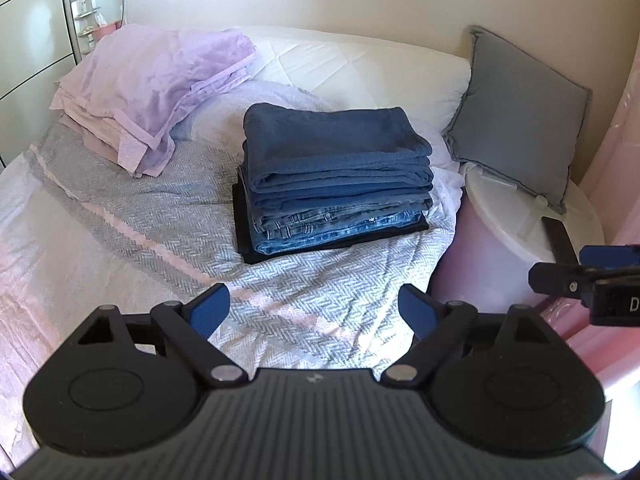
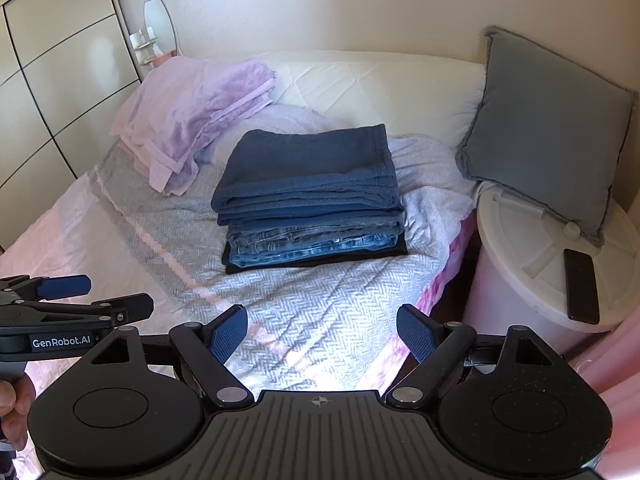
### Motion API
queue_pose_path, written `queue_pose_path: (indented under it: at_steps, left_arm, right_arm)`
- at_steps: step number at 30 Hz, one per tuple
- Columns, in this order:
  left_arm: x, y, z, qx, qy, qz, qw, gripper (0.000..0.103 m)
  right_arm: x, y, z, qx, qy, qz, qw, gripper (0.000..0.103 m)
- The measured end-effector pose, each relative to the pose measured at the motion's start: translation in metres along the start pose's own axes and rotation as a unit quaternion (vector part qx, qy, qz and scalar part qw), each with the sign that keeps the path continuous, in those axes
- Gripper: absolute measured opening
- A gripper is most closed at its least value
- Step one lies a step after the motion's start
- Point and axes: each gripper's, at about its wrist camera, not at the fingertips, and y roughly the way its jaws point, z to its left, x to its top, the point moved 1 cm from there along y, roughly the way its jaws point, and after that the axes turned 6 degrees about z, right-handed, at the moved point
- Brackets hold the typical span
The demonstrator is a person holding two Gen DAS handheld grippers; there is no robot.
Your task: Fold clothes
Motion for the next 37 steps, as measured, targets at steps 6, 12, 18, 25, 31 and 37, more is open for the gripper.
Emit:
queue_pose_path:
  at_steps: [6,12,18,25,31,37]
  left_arm:
    - [0.002,-0.001,-0.001,0.002,-0.007,-0.007,0.9999,0.089]
    - [0.003,-0.007,0.002,0.003,-0.022,-0.019,0.9996,0.089]
    - [0.002,-0.007,0.002,0.014,-0.029,-0.023,0.9992,0.089]
    - [-0.001,-0.006,-0.008,0.027,-0.017,-0.019,0.9993,0.089]
    - [-0.001,-0.004,-0.018,0.033,-0.017,-0.015,0.9992,0.089]
    - [0.000,-0.002,-0.027,0.041,-0.023,-0.015,0.9988,0.089]
  right_arm:
    - [0.002,0.003,0.001,-0.005,-0.002,0.003,1.000,0.085]
    - [0.005,0.002,0.004,-0.012,-0.006,0.007,1.000,0.085]
    - [0.005,0.002,0.008,-0.022,-0.013,0.010,1.000,0.085]
    - [0.004,0.000,0.005,-0.039,-0.023,0.001,0.999,0.085]
    - [0.005,0.002,-0.001,-0.029,-0.025,0.007,0.999,0.085]
    - [0.007,0.007,-0.009,-0.016,-0.038,0.010,0.999,0.085]
